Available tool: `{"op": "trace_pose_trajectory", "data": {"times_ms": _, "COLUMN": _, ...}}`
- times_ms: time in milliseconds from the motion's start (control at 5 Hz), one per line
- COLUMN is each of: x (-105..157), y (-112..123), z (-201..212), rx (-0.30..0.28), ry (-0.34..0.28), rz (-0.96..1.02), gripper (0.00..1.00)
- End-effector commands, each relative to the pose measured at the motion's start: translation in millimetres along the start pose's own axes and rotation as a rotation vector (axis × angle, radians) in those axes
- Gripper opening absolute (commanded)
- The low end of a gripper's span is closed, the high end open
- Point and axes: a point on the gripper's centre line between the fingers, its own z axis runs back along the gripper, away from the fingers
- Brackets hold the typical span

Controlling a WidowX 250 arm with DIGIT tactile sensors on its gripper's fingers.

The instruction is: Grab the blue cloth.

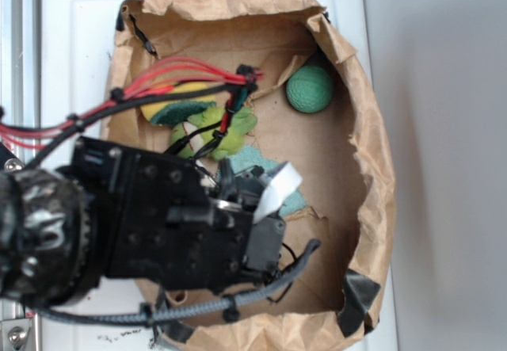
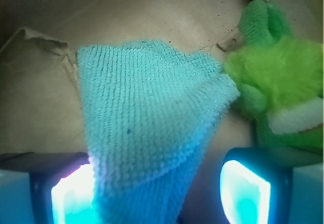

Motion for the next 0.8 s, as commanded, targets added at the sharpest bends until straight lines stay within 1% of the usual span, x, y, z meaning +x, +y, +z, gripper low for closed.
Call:
{"op": "trace_pose_trajectory", "data": {"times_ms": 0, "x": 7, "y": -2, "z": -17, "rx": -0.004, "ry": -0.052, "rz": 0.016, "gripper": 0.0}}
{"op": "trace_pose_trajectory", "data": {"times_ms": 200, "x": 12, "y": 0, "z": -4, "rx": -0.013, "ry": -0.032, "rz": 0.01, "gripper": 0.0}}
{"op": "trace_pose_trajectory", "data": {"times_ms": 400, "x": 25, "y": -1, "z": 24, "rx": -0.006, "ry": -0.015, "rz": 0.0, "gripper": 0.0}}
{"op": "trace_pose_trajectory", "data": {"times_ms": 600, "x": 39, "y": 0, "z": 57, "rx": -0.012, "ry": 0.018, "rz": -0.002, "gripper": 0.0}}
